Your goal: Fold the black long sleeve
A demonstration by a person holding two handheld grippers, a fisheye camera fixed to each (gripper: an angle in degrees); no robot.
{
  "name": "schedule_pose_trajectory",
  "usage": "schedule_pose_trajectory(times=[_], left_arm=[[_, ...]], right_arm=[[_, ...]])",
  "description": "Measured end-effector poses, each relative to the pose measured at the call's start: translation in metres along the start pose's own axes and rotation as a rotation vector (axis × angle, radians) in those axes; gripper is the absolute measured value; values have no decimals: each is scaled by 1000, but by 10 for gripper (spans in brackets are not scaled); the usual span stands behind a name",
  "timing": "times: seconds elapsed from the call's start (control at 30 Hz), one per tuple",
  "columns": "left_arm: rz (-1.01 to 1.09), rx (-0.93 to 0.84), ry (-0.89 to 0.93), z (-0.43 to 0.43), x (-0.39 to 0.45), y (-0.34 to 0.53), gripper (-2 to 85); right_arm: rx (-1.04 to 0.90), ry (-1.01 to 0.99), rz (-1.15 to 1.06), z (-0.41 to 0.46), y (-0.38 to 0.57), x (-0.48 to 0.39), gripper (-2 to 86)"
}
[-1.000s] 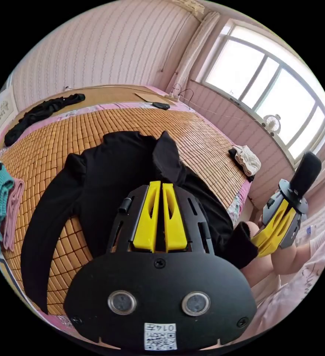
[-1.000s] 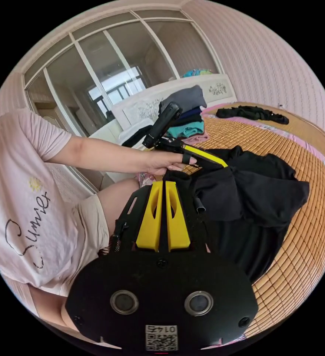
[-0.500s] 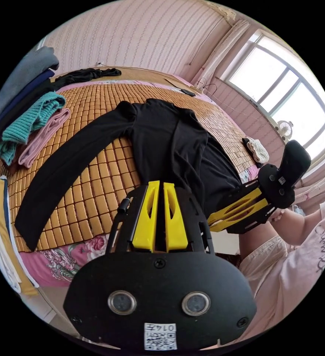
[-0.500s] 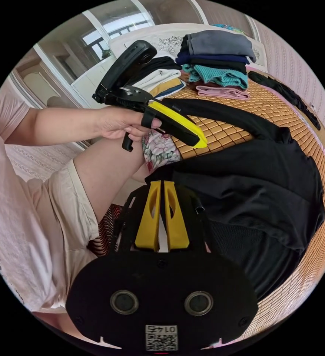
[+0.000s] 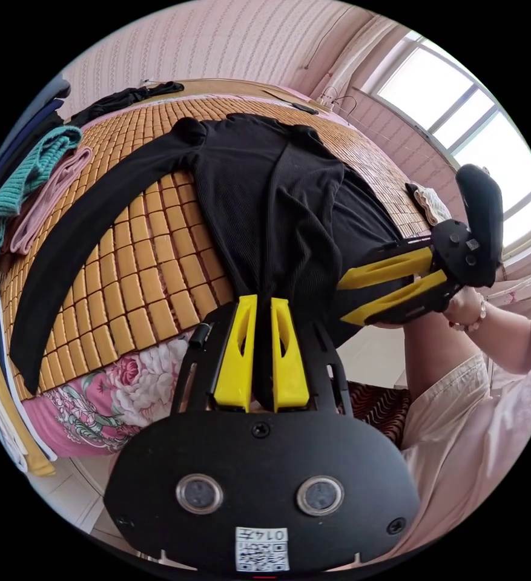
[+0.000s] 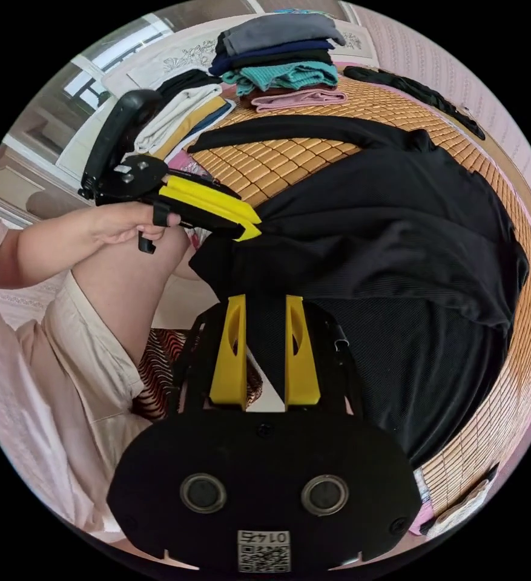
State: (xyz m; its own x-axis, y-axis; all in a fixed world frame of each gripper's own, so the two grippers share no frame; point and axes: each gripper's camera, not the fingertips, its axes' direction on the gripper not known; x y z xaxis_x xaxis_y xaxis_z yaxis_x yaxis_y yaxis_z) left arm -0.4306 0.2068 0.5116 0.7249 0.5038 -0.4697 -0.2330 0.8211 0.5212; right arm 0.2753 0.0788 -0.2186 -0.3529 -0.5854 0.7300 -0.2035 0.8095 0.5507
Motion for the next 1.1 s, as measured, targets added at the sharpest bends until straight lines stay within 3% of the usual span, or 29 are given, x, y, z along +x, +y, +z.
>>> schedule_pose_trajectory(times=[0.13,0.43,0.53,0.6,0.8,1.1], left_arm=[[-2,-9,22,-19,6,-10,39],[32,52,54,-76,35,-28,-8],[7,25,51,-78,36,-35,-9],[-5,26,56,-81,38,-40,-9],[-1,15,68,-101,49,-57,-9],[-51,-30,65,-111,52,-76,-9]], right_arm=[[22,222,39,11,-1,9,4],[85,28,129,-18,12,87,3],[173,33,321,-15,16,132,65],[219,-78,473,-5,18,179,100],[274,-252,610,5,32,250,24],[205,-239,628,13,44,319,37]])
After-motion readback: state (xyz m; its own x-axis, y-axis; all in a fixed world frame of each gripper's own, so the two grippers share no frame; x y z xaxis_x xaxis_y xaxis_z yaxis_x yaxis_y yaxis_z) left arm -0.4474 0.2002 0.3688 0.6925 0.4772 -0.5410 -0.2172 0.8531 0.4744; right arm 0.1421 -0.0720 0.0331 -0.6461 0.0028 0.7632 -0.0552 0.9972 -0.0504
